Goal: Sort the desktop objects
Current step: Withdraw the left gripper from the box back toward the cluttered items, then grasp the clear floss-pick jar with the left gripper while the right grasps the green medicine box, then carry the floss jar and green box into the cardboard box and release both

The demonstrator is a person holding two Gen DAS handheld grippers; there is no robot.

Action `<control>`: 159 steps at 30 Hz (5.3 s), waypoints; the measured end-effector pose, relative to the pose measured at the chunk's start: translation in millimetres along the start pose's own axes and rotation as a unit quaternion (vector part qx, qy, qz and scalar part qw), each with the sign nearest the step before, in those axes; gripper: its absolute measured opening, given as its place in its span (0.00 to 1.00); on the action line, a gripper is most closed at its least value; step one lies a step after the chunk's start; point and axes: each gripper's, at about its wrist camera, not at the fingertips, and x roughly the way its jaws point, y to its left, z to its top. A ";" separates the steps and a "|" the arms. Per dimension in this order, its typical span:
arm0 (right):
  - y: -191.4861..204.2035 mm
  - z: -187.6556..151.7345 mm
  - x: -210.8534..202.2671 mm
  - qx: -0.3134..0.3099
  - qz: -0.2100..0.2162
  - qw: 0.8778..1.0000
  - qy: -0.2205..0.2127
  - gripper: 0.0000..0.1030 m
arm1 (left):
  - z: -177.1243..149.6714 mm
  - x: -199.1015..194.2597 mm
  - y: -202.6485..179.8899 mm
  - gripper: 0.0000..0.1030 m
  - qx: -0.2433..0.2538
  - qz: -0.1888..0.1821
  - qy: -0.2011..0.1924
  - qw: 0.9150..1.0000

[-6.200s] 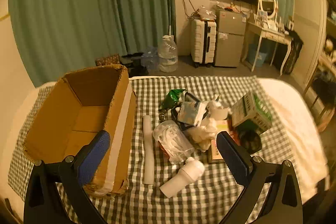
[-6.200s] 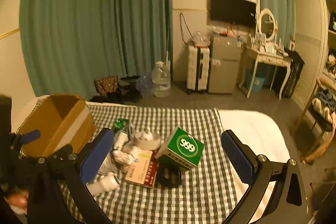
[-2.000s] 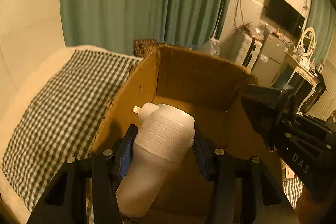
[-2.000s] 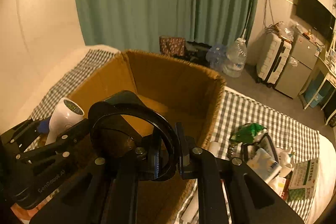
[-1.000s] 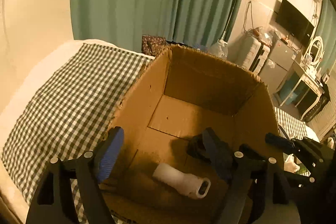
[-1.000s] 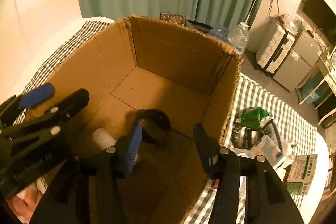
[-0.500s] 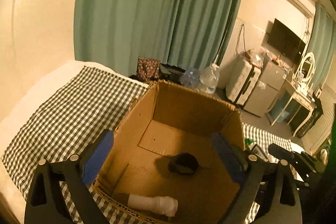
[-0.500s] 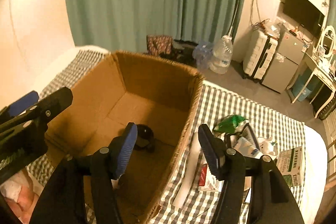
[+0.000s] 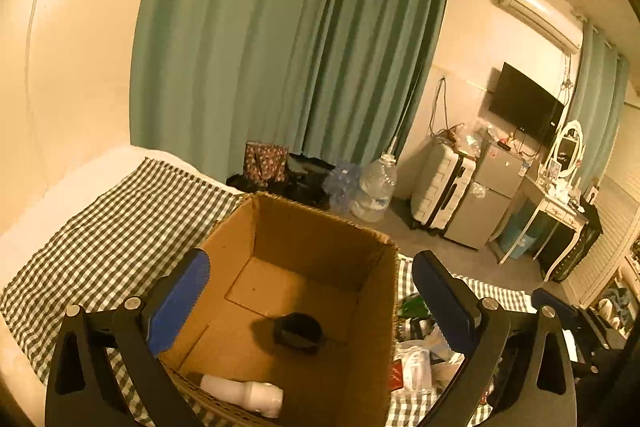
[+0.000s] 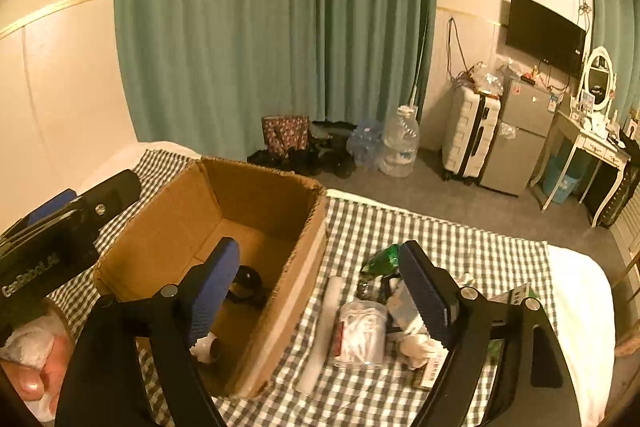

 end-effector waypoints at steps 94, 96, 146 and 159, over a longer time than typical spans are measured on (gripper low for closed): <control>-276.8 -154.0 75.4 0.096 -0.085 0.989 0.079 1.00 | -204.4 167.7 -156.4 0.77 0.135 0.036 0.248 0.959; -271.6 -152.6 73.5 0.094 -0.084 0.989 0.073 1.00 | -203.7 163.5 -159.9 0.77 0.147 0.037 0.239 0.959; -295.7 -143.0 48.7 0.296 -0.090 0.949 0.064 0.88 | -147.3 110.6 -175.6 0.60 0.140 -0.002 0.178 0.974; -258.6 -117.5 -6.0 0.208 -0.109 0.972 -0.013 0.88 | -115.7 59.9 -180.4 0.61 0.143 -0.020 0.121 0.982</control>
